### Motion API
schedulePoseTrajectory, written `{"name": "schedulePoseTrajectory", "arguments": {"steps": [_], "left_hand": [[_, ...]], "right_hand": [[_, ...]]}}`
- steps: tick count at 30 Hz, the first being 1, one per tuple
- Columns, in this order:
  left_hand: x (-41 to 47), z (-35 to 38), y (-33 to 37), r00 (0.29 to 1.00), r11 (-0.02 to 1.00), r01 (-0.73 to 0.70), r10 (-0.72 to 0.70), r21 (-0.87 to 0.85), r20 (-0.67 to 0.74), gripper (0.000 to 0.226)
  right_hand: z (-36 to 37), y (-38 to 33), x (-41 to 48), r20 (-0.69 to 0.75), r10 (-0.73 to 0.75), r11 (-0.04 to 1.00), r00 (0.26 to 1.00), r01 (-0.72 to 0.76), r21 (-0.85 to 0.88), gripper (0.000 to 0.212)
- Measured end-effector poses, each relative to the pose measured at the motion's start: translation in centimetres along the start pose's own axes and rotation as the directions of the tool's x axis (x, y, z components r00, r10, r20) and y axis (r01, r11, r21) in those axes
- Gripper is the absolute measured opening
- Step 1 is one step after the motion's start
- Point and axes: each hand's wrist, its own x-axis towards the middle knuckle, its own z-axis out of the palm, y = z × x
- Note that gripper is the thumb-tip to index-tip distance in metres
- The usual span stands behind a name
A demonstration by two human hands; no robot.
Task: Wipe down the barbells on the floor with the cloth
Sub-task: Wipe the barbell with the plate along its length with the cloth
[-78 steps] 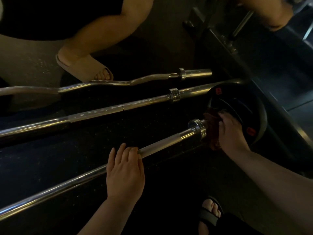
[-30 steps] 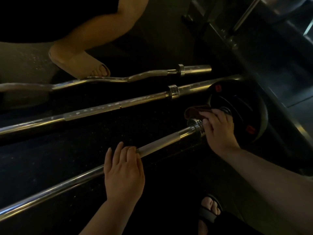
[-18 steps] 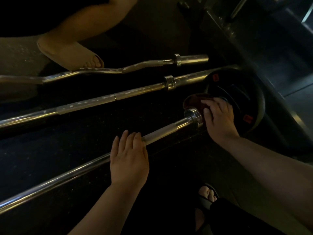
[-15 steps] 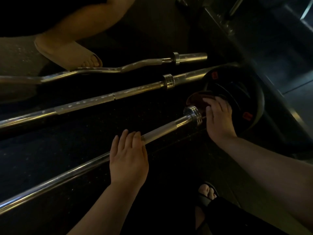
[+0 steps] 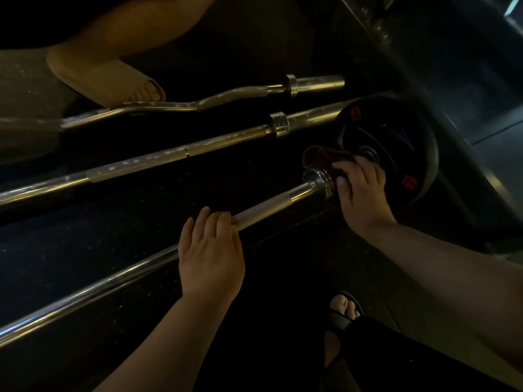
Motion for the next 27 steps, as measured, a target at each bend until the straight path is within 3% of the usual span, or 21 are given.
{"name": "schedulePoseTrajectory", "arguments": {"steps": [6,12,17,23,25,27], "left_hand": [[0.0,0.3,-0.1,1.000,1.000,-0.017,0.017,-0.008,-0.026,0.054],[-0.1,0.2,-0.2,0.999,0.999,-0.018,0.018,-0.026,-0.029,0.055],[0.1,0.3,-0.3,0.999,0.999,-0.028,0.027,-0.019,-0.027,0.052],[-0.1,0.7,-0.5,0.997,1.000,-0.028,0.028,-0.003,-0.068,0.059],[-0.1,0.6,-0.5,0.997,0.999,-0.034,0.033,-0.002,-0.071,0.060],[0.1,0.5,-0.3,0.997,0.999,-0.034,0.034,-0.013,-0.063,0.061]], "right_hand": [[0.2,-0.1,2.5,-0.122,0.241,0.967,0.963,-0.228,0.110,0.041],[0.2,-0.3,0.4,-0.045,0.091,0.995,0.995,-0.089,0.036,0.046],[0.1,-0.7,2.4,-0.127,0.332,0.941,0.935,-0.318,0.118,0.048],[0.7,-0.5,-0.8,-0.058,0.133,0.973,0.990,-0.119,0.200,0.043],[0.6,0.0,0.2,-0.103,0.257,0.943,0.961,-0.227,0.243,0.046],[0.7,-0.6,1.4,-0.120,0.445,0.863,0.887,-0.389,0.323,0.049]]}}
